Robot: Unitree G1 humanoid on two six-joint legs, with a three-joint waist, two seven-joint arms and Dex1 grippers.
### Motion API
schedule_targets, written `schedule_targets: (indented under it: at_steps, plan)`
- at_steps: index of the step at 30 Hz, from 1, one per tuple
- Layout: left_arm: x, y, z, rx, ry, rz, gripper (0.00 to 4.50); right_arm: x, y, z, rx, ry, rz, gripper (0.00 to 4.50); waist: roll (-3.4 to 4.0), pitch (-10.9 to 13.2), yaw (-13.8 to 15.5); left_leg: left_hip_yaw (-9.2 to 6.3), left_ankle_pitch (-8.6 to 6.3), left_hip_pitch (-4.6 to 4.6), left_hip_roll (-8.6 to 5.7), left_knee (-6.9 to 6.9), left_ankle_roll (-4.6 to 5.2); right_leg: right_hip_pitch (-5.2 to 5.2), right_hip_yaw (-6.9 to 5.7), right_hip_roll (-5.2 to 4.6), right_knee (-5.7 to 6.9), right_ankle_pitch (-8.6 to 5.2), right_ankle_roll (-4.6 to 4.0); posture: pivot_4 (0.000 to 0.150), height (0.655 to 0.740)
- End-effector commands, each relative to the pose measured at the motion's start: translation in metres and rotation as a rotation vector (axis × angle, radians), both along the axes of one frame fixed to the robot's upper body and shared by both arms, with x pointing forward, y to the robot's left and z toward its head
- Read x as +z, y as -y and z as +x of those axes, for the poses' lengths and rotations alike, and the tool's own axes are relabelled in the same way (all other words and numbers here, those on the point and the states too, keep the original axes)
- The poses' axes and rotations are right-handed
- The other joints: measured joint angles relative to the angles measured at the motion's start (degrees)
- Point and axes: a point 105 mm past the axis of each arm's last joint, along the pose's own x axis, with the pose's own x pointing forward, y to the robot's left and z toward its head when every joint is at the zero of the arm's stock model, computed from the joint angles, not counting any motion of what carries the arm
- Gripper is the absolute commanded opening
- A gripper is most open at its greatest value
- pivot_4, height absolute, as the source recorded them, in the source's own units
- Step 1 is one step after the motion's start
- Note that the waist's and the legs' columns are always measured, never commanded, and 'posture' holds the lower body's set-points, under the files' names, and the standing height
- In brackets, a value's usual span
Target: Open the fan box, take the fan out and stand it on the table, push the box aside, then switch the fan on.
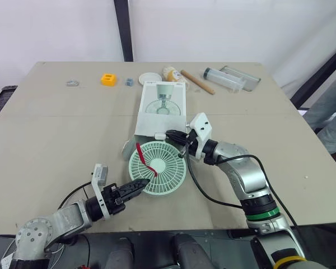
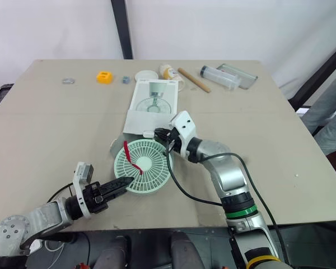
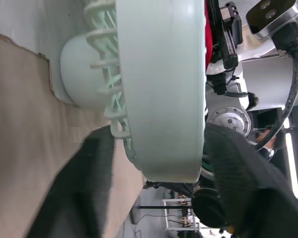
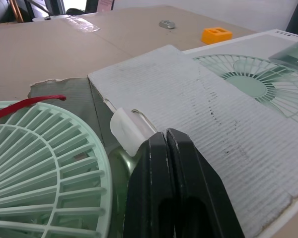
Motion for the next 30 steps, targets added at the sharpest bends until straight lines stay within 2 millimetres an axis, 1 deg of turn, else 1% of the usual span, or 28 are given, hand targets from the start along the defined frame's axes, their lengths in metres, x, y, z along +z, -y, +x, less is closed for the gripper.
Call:
schedule_targets:
  at_steps: [1,4,7,10,12,14,15,17,19,20,22,23,24,25,26,27,30]
  plan:
    - [0.010,-0.002,-0.001,-0.017,0.041,-0.005,4.46,-0.009,0.000,-0.002,0.001,-0.038,0.002,0.00,0.01,0.0,0.0,0.01,0.00,0.00,0.00,0.00,0.00,0.00,0.00,0.00,0.00,0.00,0.00,0.150,0.7400]
    - [0.015,-0.007,0.000,-0.022,0.061,0.008,4.46,-0.006,-0.001,-0.003,0.011,-0.030,0.014,0.00,0.01,0.0,0.0,0.01,0.00,-0.02,0.00,-0.01,-0.01,-0.03,0.01,0.00,0.00,-0.01,-0.01,0.150,0.7400]
    - [0.018,-0.013,-0.005,-0.057,0.080,0.033,4.46,-0.002,0.000,-0.005,0.019,-0.016,0.029,0.00,0.01,0.0,0.0,0.01,0.00,-0.03,0.01,-0.02,-0.01,-0.04,0.00,0.00,0.00,-0.01,-0.01,0.150,0.7400]
    - [0.019,-0.030,-0.007,-0.072,0.098,0.067,4.46,0.008,0.003,-0.006,0.024,0.010,0.054,0.00,0.04,0.0,0.0,0.02,0.00,-0.05,0.01,-0.05,-0.01,-0.09,0.00,0.00,0.00,-0.02,-0.03,0.150,0.7400]
    - [0.018,-0.049,-0.005,-0.068,0.141,0.163,4.46,0.014,0.007,-0.007,0.027,0.028,0.060,0.00,0.04,0.0,0.0,0.03,0.00,-0.07,0.01,-0.08,-0.01,-0.12,0.00,0.00,0.00,-0.03,-0.04,0.150,0.7400]
    - [0.021,-0.069,0.001,-0.056,0.215,0.276,4.46,0.021,0.012,-0.010,0.031,0.045,0.070,0.00,0.03,0.1,0.0,0.05,0.00,-0.12,0.01,-0.16,-0.01,-0.21,0.00,-0.01,0.00,-0.06,-0.07,0.150,0.7400]
    - [0.026,-0.079,0.006,-0.053,0.270,0.329,4.46,0.024,0.015,-0.012,0.034,0.053,0.075,0.00,0.04,0.1,0.0,0.04,0.01,-0.13,0.01,-0.32,-0.03,-0.33,-0.01,0.01,0.00,-0.07,-0.11,0.150,0.7400]
    - [0.034,-0.092,0.013,-0.061,0.388,0.443,4.46,0.030,0.021,-0.016,0.039,0.068,0.081,0.00,0.22,0.2,0.1,0.05,0.02,-0.12,-0.01,-0.48,-0.05,-0.36,-0.01,-0.02,0.00,-0.09,-0.10,0.150,0.7400]
    - [0.044,-0.099,0.019,-0.067,0.486,0.509,4.46,0.035,0.026,-0.021,0.049,0.078,0.091,0.00,0.22,0.3,0.2,0.08,0.02,-0.13,-0.04,-0.71,-0.06,-0.43,-0.02,-0.09,-0.02,-0.17,-0.02,0.150,0.7400]
    - [0.050,-0.100,0.022,-0.068,0.535,0.529,4.46,0.038,0.028,-0.023,0.055,0.082,0.097,0.00,0.32,0.3,0.2,0.05,0.00,-0.25,-0.02,-0.87,-0.09,-0.57,-0.07,-0.08,-0.03,-0.15,-0.24,0.150,0.7400]
    - [0.071,-0.103,0.037,-0.056,0.699,0.627,4.46,0.048,0.031,-0.032,0.081,0.095,0.124,0.00,0.36,0.4,0.4,0.06,-0.04,-0.47,-0.02,-0.86,-0.15,-0.77,-0.07,-0.11,-0.01,-0.16,-0.33,0.150,0.7400]
    - [0.078,-0.103,0.043,-0.054,0.773,0.680,4.46,0.052,0.033,-0.035,0.090,0.098,0.134,0.00,0.36,0.4,0.4,0.01,-0.04,-0.83,-0.01,-0.82,-0.16,-1.04,-0.13,-0.11,0.01,-0.13,-0.34,0.150,0.7400]
    - [0.085,-0.103,0.049,-0.052,0.844,0.728,4.46,0.054,0.035,-0.037,0.095,0.101,0.139,0.00,0.36,0.4,0.5,0.00,-0.03,-0.94,-0.01,-0.80,-0.17,-1.14,-0.15,-0.10,0.03,-0.11,-0.35,0.150,0.7400]
    - [0.091,-0.101,0.055,-0.048,0.916,0.773,4.50,0.056,0.036,-0.039,0.099,0.103,0.142,0.52,0.36,0.4,0.5,0.00,-0.03,-0.97,-0.01,-0.79,-0.18,-1.16,-0.15,-0.11,0.03,-0.09,-0.36,0.150,0.7400]
    - [0.097,-0.100,0.062,-0.035,0.987,0.820,4.50,0.057,0.039,-0.041,0.102,0.102,0.147,0.80,0.36,0.4,0.5,0.00,-0.03,-0.97,-0.01,-0.78,-0.18,-1.16,-0.15,-0.11,0.03,-0.08,-0.36,0.150,0.7400]
    - [0.103,-0.098,0.067,-0.028,1.058,0.866,4.50,0.057,0.042,-0.043,0.107,0.101,0.153,1.24,0.36,0.4,0.6,0.00,-0.03,-0.97,-0.02,-0.76,-0.18,-1.15,-0.15,-0.11,0.03,-0.07,-0.34,0.150,0.7400]
    - [0.105,-0.092,0.073,-0.071,1.225,0.991,4.50,0.057,0.049,-0.048,0.117,0.101,0.160,2.63,0.36,0.4,0.5,0.01,-0.03,-0.96,-0.02,-0.74,-0.17,-1.13,-0.14,-0.10,0.03,-0.05,-0.33,0.150,0.7400]
